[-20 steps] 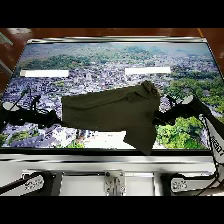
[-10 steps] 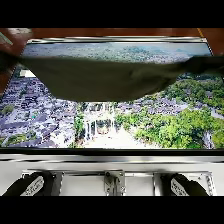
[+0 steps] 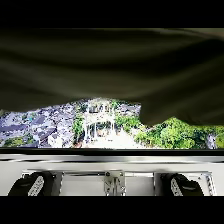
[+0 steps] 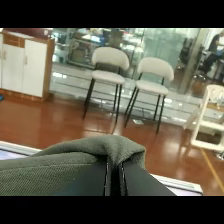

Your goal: Fold the shirts.

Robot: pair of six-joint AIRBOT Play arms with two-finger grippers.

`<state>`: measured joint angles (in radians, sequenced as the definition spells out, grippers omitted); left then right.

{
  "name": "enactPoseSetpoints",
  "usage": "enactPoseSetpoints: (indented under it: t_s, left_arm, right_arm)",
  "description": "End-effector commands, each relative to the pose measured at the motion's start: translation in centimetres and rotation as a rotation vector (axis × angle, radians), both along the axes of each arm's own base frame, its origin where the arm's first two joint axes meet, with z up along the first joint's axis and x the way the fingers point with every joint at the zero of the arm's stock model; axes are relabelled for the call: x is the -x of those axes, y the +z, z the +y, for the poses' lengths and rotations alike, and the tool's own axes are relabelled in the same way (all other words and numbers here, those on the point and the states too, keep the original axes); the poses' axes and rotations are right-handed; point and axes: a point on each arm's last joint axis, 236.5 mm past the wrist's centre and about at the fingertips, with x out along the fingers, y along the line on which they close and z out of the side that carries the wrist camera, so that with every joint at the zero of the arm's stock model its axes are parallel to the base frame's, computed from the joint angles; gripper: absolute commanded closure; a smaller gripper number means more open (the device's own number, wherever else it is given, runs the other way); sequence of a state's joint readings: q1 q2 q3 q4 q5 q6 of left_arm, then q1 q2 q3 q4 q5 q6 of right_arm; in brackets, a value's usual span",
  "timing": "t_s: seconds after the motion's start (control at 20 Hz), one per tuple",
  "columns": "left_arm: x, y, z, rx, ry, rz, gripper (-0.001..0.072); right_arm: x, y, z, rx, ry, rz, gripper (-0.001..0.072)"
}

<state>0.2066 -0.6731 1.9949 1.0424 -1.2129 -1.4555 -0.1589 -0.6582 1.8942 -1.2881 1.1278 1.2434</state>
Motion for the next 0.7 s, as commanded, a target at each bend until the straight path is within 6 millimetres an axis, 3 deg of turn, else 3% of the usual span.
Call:
enactPoseSetpoints:
  t_s: [0.0,0.1,0.3,0.5,0.65]
  left_arm:
    - [-0.1,-5.0,1.9,-0.048,0.092,0.199,0.0672]
    - [-2.0,-8.9,3.2,-0.056,0.122,0.338,0.0672]
    - [-7.4,-18.9,5.8,-0.032,0.169,0.635,0.0672]
    - [-13.7,-33.1,8.9,-0.008,0.220,0.991,0.0672]
    - [-18.9,-40.9,9.9,0.033,0.213,1.154,0.0671]
  right_arm:
    - [0.3,-2.4,-0.4,0.001,-0.022,0.107,0.0647]
    - [-2.3,-6.6,-1.2,0.005,-0.035,0.293,0.0647]
    - [-8.6,-18.9,-2.3,-0.032,-0.012,0.831,0.0647]
    - [-18.3,-29.5,-3.1,-0.208,-0.020,1.163,0.0647]
    - [-26.7,-39.3,-2.7,-0.332,-0.023,1.303,0.0647]
